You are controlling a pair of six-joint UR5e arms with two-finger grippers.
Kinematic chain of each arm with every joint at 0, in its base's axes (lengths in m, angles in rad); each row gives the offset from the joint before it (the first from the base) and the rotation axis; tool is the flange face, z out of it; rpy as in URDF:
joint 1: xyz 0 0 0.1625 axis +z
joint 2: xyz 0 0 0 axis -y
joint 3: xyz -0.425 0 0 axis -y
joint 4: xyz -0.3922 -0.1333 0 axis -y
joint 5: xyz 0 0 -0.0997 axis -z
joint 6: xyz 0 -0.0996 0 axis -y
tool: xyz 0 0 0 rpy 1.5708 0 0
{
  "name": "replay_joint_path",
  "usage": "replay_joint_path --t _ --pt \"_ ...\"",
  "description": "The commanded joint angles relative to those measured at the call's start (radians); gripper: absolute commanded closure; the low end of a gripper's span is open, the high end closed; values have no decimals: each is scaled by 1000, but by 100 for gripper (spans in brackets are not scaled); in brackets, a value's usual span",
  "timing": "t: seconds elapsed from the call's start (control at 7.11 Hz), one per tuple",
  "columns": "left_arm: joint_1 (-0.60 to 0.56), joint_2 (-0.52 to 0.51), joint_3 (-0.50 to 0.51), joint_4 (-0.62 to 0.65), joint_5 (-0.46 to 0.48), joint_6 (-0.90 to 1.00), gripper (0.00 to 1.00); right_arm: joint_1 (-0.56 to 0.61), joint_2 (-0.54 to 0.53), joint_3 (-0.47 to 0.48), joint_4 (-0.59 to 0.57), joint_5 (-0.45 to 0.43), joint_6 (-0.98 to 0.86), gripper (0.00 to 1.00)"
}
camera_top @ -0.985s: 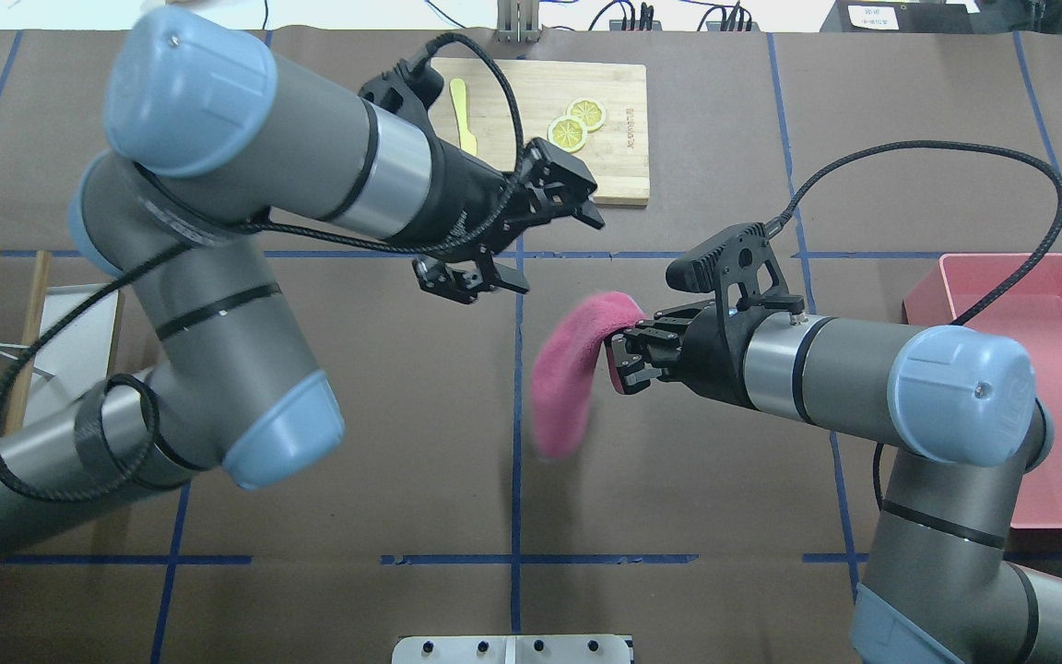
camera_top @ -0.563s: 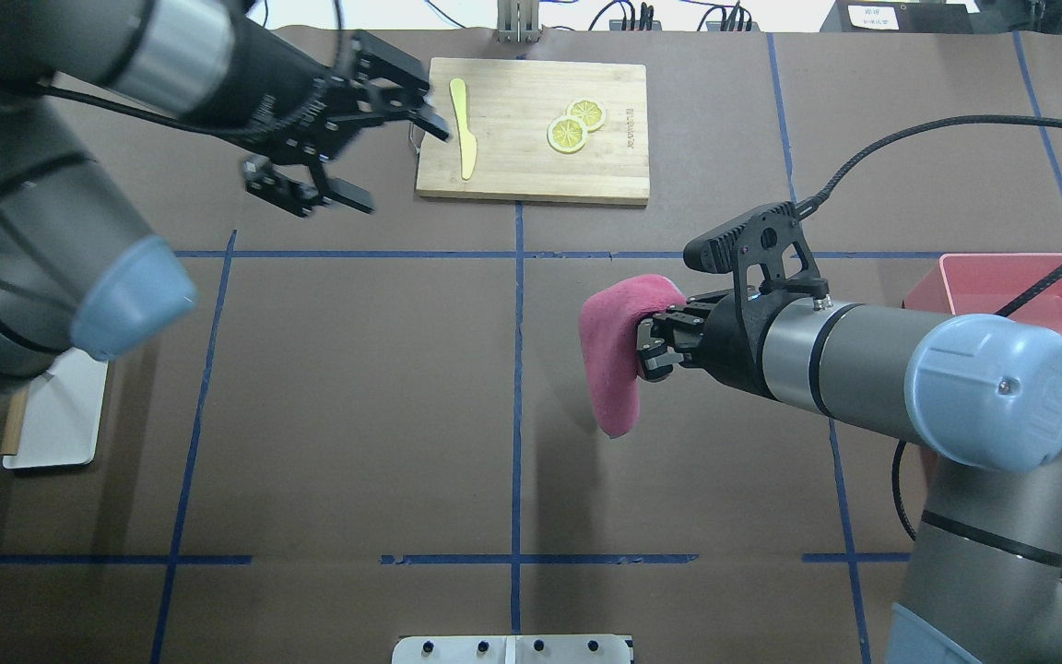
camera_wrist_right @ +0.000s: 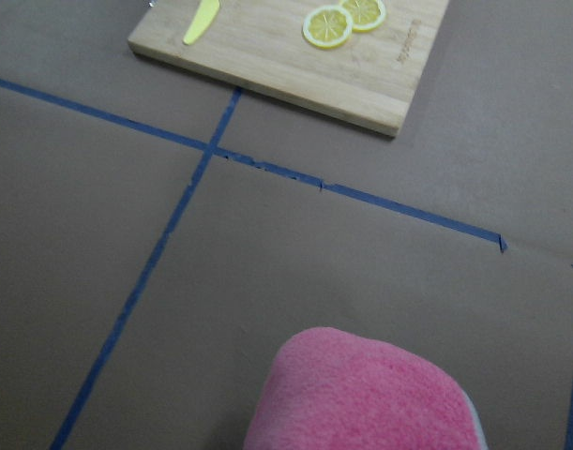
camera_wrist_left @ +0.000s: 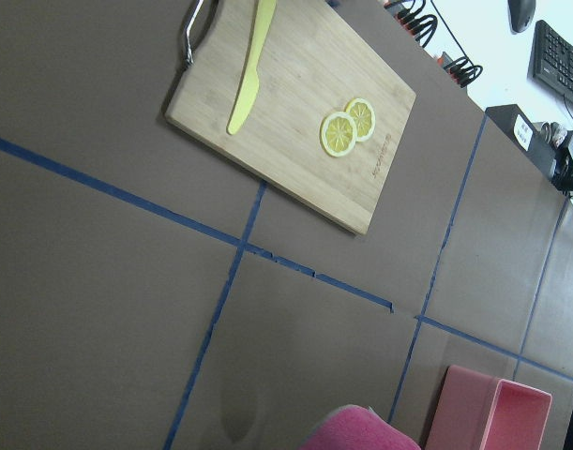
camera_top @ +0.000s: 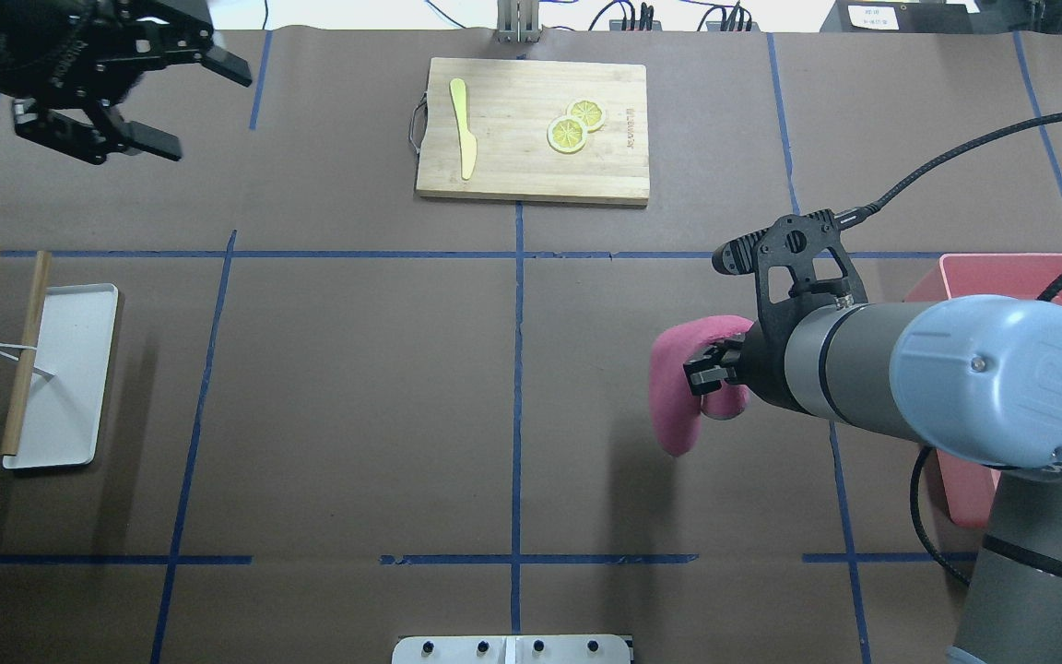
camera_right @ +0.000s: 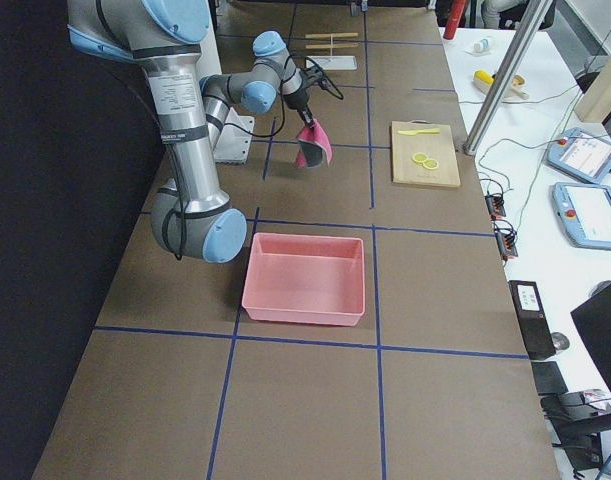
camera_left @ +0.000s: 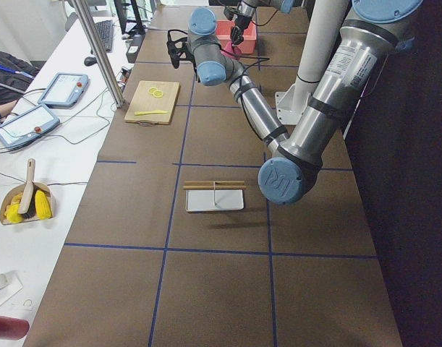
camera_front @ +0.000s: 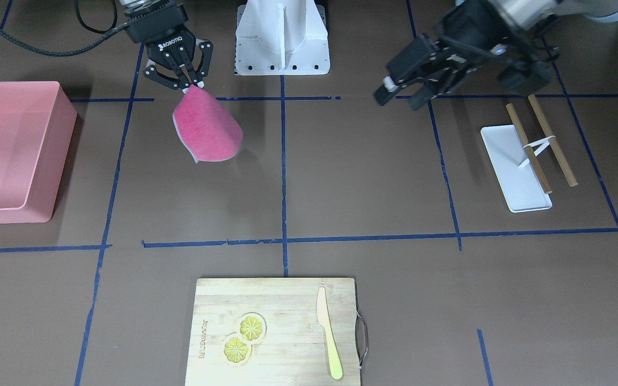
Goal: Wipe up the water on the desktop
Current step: 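Carry the cloth with the right gripper toward the table while the left arm withdraws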
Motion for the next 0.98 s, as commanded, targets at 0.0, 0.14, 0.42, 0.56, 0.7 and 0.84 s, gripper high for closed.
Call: replay_joint_path --t 0.0,0.14,0.42,0.56,0.7,0.84 --pt "-101 37 -119 364 17 416 0 56 22 -30 -83 113 -6 100" --pt "-131 67 -138 489 79 627 0 97 22 -65 -83 192 -7 100" --pt "-132 202 -155 518 135 855 0 129 25 -99 -191 303 -9 100" --pt "-145 257 -152 516 139 959 0 129 36 -105 -207 358 -9 100" --pt "-175 288 -149 513 141 1027 0 127 52 -145 -199 412 -9 100" --pt "-183 299 -150 510 141 1034 0 124 100 -235 -190 438 -9 100"
